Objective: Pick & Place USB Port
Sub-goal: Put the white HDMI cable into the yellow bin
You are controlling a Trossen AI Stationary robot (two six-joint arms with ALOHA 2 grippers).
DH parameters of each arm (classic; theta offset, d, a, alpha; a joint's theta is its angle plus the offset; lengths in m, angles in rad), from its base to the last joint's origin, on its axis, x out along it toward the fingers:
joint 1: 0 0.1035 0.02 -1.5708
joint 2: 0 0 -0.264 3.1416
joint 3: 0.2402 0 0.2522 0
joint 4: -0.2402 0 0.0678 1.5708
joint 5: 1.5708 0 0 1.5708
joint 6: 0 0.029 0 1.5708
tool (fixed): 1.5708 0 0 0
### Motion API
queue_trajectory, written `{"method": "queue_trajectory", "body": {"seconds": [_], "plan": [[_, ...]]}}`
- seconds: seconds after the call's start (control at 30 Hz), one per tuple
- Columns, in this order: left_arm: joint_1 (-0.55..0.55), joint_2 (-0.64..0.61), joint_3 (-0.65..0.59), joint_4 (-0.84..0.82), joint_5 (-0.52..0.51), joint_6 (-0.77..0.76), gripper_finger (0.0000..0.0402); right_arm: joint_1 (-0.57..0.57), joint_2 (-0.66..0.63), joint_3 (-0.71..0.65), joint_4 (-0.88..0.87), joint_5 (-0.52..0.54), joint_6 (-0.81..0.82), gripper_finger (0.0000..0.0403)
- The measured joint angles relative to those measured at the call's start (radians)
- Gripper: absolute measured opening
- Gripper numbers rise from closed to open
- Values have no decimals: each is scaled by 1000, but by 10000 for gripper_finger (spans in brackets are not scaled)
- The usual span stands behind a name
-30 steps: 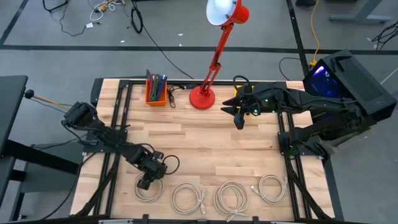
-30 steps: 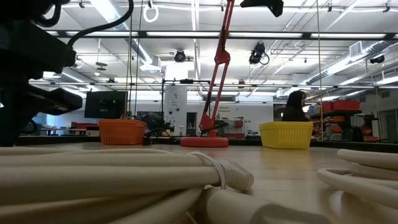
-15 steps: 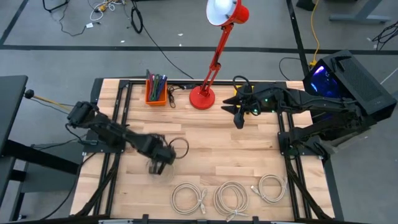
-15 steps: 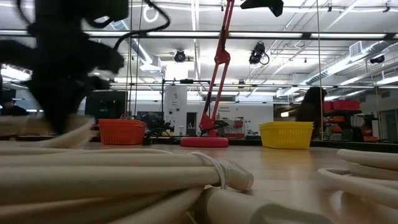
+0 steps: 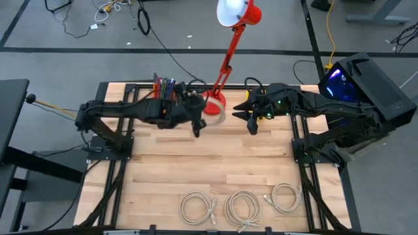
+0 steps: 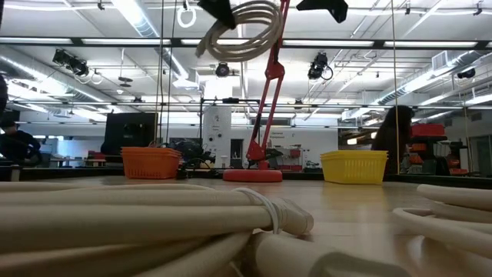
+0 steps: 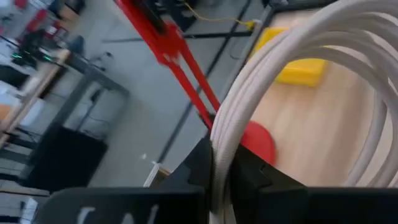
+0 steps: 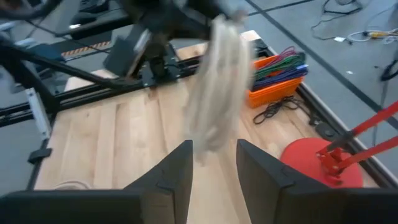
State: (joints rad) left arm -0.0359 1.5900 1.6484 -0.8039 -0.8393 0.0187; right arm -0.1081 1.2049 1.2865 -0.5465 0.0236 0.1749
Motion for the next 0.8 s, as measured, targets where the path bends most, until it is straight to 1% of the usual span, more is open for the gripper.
{"method": "queue_trajectory", "body": {"seconds": [0.1, 0.17, 0.23, 0.3, 0.47, 0.53, 0.67, 0.73, 0.8], "plan": [[31, 43, 70, 8, -1, 20, 31, 0, 0, 0, 4, -8, 7, 123], [42, 67, 99, 41, 3, 40, 27, 0, 0, 0, 5, -7, 16, 123], [44, 86, 114, 74, 8, 95, 16, -1, 0, 0, 5, -5, 15, 123], [41, 98, 126, 113, 6, 149, 16, -5, 0, 0, 5, 8, 7, 123], [27, 108, 134, 119, -4, 168, 16, -24, 0, 0, 6, 55, 0, 123], [18, 108, 135, 110, -19, 168, 16, -37, 0, 0, 7, 64, -3, 123], [10, 104, 135, 23, -31, 173, 16, -63, 0, 0, 14, 77, -14, 123], [17, 104, 135, -29, -31, 152, 16, -72, 0, 0, 30, 75, -14, 123], [25, 104, 135, -44, -33, 127, 16, -76, 0, 0, 32, 65, -13, 123]]}}
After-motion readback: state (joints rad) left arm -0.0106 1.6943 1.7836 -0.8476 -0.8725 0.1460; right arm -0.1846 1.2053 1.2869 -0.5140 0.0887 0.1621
